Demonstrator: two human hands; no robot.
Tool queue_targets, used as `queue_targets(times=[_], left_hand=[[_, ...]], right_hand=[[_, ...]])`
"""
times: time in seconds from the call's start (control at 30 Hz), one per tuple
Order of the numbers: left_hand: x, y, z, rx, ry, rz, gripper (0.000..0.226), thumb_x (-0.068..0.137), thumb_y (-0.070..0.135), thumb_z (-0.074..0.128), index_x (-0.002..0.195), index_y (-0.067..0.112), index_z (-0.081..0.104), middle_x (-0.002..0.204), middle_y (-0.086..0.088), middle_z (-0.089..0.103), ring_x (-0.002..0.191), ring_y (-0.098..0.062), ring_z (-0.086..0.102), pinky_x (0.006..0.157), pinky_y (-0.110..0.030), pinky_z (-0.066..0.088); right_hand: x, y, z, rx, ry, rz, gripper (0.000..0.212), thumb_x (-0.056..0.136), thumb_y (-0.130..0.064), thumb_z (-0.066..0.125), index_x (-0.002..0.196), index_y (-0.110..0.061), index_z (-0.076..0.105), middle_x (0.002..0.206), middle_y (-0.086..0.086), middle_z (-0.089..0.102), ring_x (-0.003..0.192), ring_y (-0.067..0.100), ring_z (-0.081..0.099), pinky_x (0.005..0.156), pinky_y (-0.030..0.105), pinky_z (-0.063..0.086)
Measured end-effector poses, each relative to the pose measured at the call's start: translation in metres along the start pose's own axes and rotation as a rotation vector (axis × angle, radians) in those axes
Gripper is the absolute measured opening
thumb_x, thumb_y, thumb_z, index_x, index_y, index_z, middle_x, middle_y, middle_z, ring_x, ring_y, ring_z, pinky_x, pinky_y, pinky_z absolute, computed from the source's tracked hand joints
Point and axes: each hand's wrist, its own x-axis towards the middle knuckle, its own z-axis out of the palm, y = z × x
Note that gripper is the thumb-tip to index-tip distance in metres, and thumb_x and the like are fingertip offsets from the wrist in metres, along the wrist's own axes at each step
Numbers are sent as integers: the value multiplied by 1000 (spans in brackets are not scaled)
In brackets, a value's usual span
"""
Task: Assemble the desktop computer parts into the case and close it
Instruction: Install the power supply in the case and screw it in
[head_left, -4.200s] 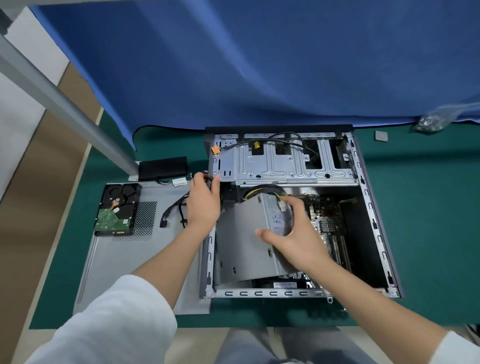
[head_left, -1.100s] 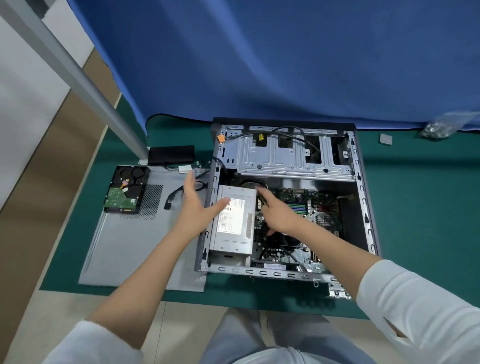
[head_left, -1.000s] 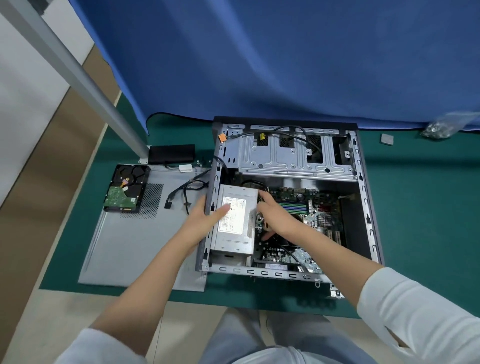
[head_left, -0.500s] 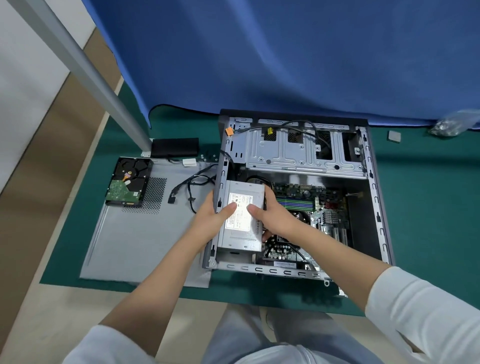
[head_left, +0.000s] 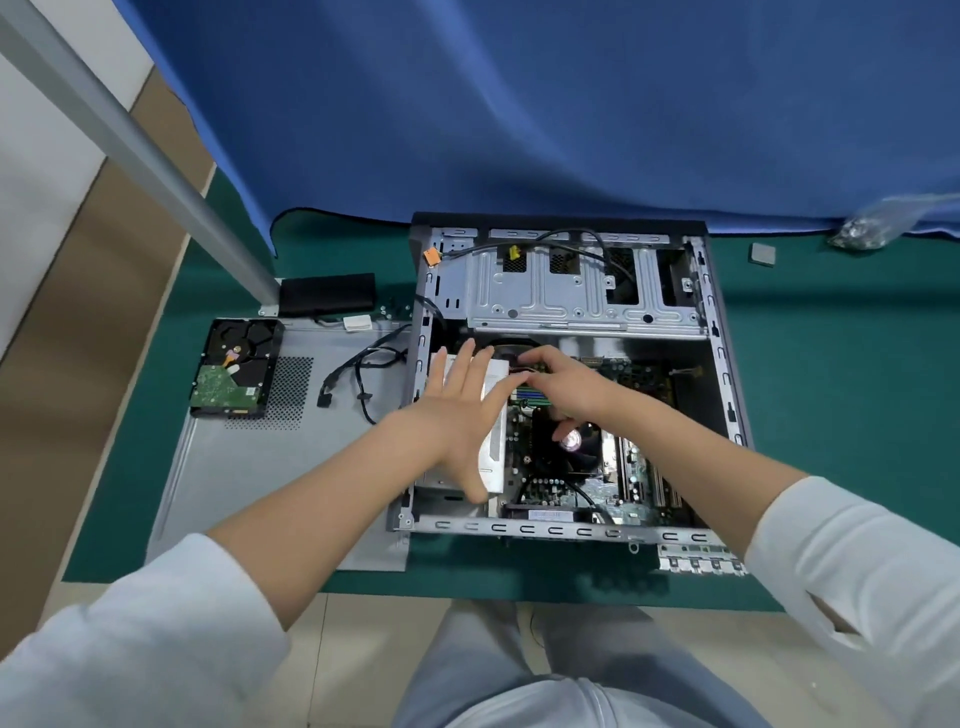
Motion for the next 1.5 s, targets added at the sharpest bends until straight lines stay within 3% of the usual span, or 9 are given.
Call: queue_targets(times=[0.1,0.33,0.53,0.67,0.8,0.9,1.03,1.17,1.5], left_hand=[[0,2,8,-37,81,34,140,54,56,81,140,36,-27,150,-22,-32,133,-36,-40,113,-60,-5],[2,-8,10,-80,266,78,117,49,53,82,134,30,4,152,-18,-10,141,-33,-21,108,-51,-25],[3,-11,16,-106,320,109,112,51,54,82,135,20,15,152,-20,-6,141,-30,-20,109,-45,-25],[-6,-16,21,-347,433,178,100,58,59,79,134,28,22,155,1,-4,144,-19,-15,118,-46,-3],[-11,-23,33,-821,833,-164,83,80,47,68,146,26,22,155,8,13,143,-14,11,116,-39,16],[-14,-24,47,-1353,645,-404,80,86,44,64,149,24,18,151,6,31,139,-13,28,108,-25,27],[-12,-31,53,-1480,547,-324,38,90,41,59,125,38,45,110,28,58,112,-3,56,74,-5,43],[-13,-33,52,-1483,568,-290,37,92,38,57,127,34,45,111,24,58,108,-3,57,85,-17,43],[-13,-31,50,-1468,592,-327,38,94,35,57,130,32,45,114,18,57,111,-7,54,92,-26,40]], right_hand=[[-1,3,7,-4,5,-31,40,98,-13,32,136,-26,36,77,9,48,49,13,37,46,33,56],[-1,-11,13,-38,4,-90,41,99,-12,34,139,-21,33,93,3,51,60,15,45,39,27,49],[4,-15,14,-41,7,-74,45,96,-15,37,140,-21,31,80,2,48,63,15,46,40,26,48],[3,-9,24,77,30,-84,43,98,-29,36,140,-22,31,94,-1,53,63,13,48,39,22,46],[-1,-4,28,124,-5,-106,60,95,-47,49,145,-26,24,112,-4,52,72,7,50,44,20,48],[-4,-4,32,81,-20,-118,66,94,-43,54,147,-28,16,94,-15,49,79,7,55,47,23,50],[-5,-5,42,116,3,-132,61,99,-36,47,149,-26,12,108,-8,56,91,15,60,60,29,55],[-3,-5,54,164,61,-163,58,102,-27,40,151,-21,9,137,4,51,110,17,52,87,31,44],[3,-4,59,129,83,-176,54,103,-26,37,149,-22,11,134,5,52,106,17,51,89,33,44]])
